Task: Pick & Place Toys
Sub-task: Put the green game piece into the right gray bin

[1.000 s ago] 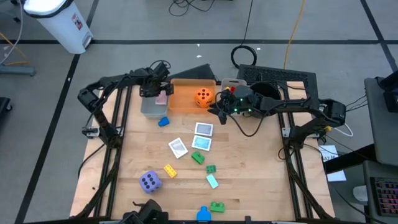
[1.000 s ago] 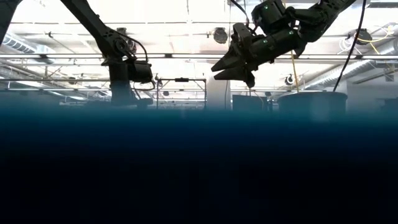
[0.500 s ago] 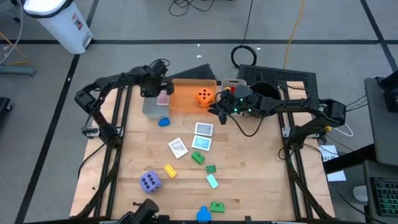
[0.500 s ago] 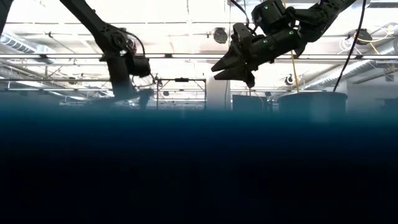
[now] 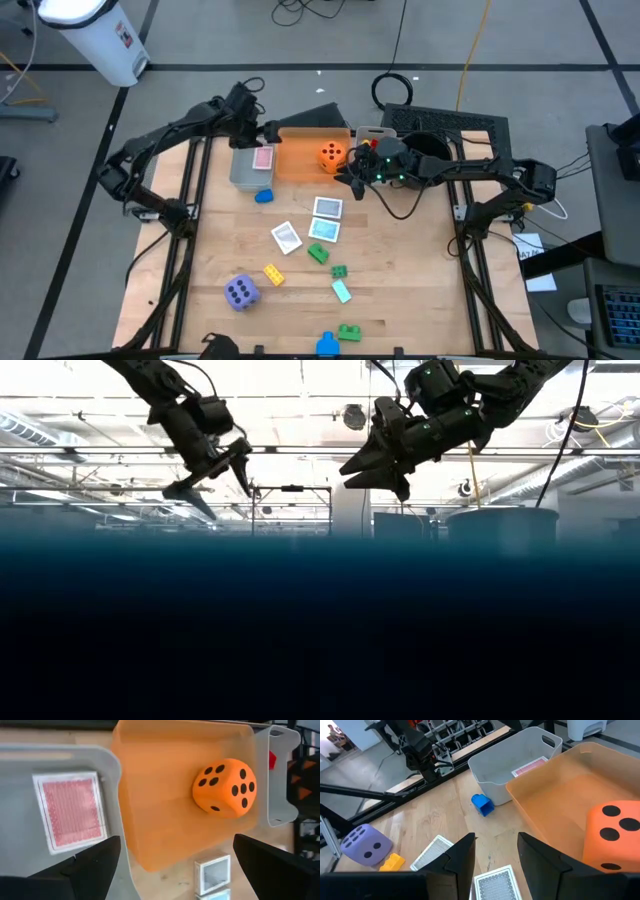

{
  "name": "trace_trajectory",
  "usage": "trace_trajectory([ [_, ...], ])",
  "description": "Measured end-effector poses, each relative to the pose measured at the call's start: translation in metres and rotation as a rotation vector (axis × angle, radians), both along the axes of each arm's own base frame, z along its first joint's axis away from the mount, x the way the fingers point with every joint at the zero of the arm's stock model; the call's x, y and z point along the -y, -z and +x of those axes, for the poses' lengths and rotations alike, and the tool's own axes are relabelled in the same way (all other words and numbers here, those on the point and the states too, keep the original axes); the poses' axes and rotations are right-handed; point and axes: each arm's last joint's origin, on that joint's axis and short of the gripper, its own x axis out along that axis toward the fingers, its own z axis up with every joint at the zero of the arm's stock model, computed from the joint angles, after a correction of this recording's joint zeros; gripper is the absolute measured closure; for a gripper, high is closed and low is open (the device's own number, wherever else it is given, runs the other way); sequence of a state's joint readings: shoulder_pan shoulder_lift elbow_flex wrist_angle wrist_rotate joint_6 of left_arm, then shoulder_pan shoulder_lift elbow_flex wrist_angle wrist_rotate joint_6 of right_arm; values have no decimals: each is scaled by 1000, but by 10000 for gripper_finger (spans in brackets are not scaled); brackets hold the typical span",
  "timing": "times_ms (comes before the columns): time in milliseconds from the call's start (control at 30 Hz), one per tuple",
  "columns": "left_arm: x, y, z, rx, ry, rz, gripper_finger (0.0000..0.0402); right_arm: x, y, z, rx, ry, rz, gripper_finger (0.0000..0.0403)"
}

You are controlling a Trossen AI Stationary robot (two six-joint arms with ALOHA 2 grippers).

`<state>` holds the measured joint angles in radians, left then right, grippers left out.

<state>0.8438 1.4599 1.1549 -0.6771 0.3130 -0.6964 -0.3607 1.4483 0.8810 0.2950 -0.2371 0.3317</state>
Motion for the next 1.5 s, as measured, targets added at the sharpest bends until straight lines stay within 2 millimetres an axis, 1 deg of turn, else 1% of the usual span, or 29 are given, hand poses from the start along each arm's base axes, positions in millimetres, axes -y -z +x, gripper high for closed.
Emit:
trace_trajectory([
  [133, 3, -3, 7, 49, 6, -6, 7, 0, -2, 1, 28, 20, 51, 261],
  [233, 7, -9, 19, 148, 138, 60, 7, 0, -4, 1, 51, 31, 87, 261],
  [300, 18, -20, 26, 203, 235, 134, 7, 0, -5, 2, 60, 38, 107, 261],
  [433, 57, -56, 31, 272, 378, 355, 7, 0, -7, 2, 91, 60, 173, 261],
  [567, 105, -83, 22, 289, 478, 506, 7, -3, -9, 4, 118, 71, 242, 261],
  [667, 136, -97, 10, 289, 502, 562, 7, -8, -9, 6, 122, 67, 270, 261],
  [800, 168, -107, -3, 313, 542, 571, 7, -22, -11, 10, 142, 37, 338, 261],
  [867, 182, -108, -8, 319, 599, 559, 7, -33, -14, 14, 167, 1, 356, 261],
  [933, 193, -108, -12, 325, 648, 542, 7, -50, -17, 18, 187, -56, 354, 261],
  [1067, 213, -107, -15, 329, 735, 511, 7, -92, -20, 23, 196, -168, 345, 261],
  [1167, 225, -102, -14, 341, 796, 497, 7, -126, -22, 25, 135, -187, 289, 261],
  [1233, 231, -95, -11, 354, 813, 475, 7, -144, -25, 25, 66, -180, 212, 261],
  [1300, 237, -85, -7, 372, 818, 451, 7, -156, -28, 25, -17, -163, 116, 261],
  [1367, 242, -74, -3, 402, 809, 426, 7, -163, -31, 29, -89, -144, 44, 261],
  [1500, 249, -52, 5, 470, 720, 357, 7, -174, -29, 46, -186, -148, 1, 261],
])
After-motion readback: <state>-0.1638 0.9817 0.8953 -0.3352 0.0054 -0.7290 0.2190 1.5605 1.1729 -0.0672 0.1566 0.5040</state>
